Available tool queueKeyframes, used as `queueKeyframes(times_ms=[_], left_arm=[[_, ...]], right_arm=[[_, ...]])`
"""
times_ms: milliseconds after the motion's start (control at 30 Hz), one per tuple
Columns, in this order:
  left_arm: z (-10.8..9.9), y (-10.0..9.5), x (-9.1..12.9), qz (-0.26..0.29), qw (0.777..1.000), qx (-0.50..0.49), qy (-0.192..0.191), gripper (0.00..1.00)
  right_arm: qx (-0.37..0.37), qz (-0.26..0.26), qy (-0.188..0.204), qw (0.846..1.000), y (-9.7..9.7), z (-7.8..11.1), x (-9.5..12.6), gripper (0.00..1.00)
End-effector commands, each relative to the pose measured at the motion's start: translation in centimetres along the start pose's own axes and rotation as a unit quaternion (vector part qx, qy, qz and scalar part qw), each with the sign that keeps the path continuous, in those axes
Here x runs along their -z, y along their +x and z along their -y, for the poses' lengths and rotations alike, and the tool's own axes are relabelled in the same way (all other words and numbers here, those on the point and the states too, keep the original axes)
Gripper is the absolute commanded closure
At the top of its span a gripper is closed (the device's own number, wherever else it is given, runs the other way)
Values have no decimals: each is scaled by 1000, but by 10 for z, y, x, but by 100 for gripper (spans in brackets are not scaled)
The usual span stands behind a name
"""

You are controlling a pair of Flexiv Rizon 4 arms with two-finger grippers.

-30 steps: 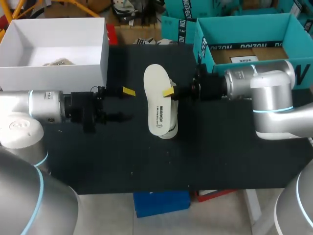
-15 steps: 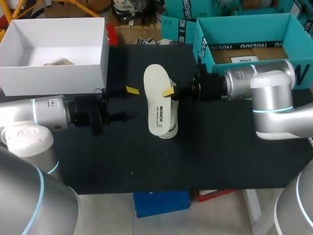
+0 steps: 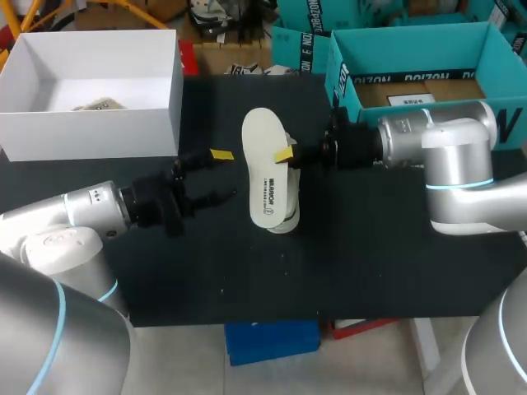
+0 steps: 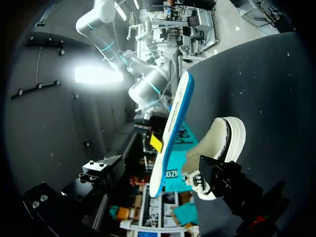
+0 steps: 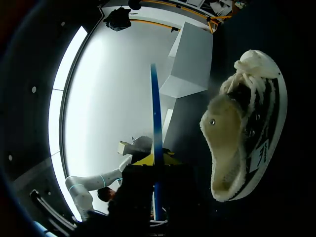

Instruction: Take the shoe out of the shoebox, open the shoe tongue, remove and reinsert the insole, then place the shoe into the shoebox

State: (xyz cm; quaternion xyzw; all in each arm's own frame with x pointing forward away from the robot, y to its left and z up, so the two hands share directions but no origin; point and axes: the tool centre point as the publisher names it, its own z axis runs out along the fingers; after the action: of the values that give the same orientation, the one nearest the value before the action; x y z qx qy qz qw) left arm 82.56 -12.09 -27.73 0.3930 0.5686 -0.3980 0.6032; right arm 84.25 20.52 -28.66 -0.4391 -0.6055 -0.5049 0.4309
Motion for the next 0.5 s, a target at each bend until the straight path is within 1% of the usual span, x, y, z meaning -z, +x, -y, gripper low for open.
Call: queueKeyframes(times_ms=[33, 267, 500], left_arm=[[-3, 0, -9, 2, 1000, -8, -19, 0], [-15, 1, -11, 3, 999, -24, -36, 0], [-24, 3, -21, 7, 999, -22, -40, 0]], right_arm=[[-1, 1, 0, 1000, 0, 0, -1, 100], [-1, 1, 0, 1000, 0, 0, -1, 100], [-1, 1, 0, 1000, 0, 0, -1, 100]])
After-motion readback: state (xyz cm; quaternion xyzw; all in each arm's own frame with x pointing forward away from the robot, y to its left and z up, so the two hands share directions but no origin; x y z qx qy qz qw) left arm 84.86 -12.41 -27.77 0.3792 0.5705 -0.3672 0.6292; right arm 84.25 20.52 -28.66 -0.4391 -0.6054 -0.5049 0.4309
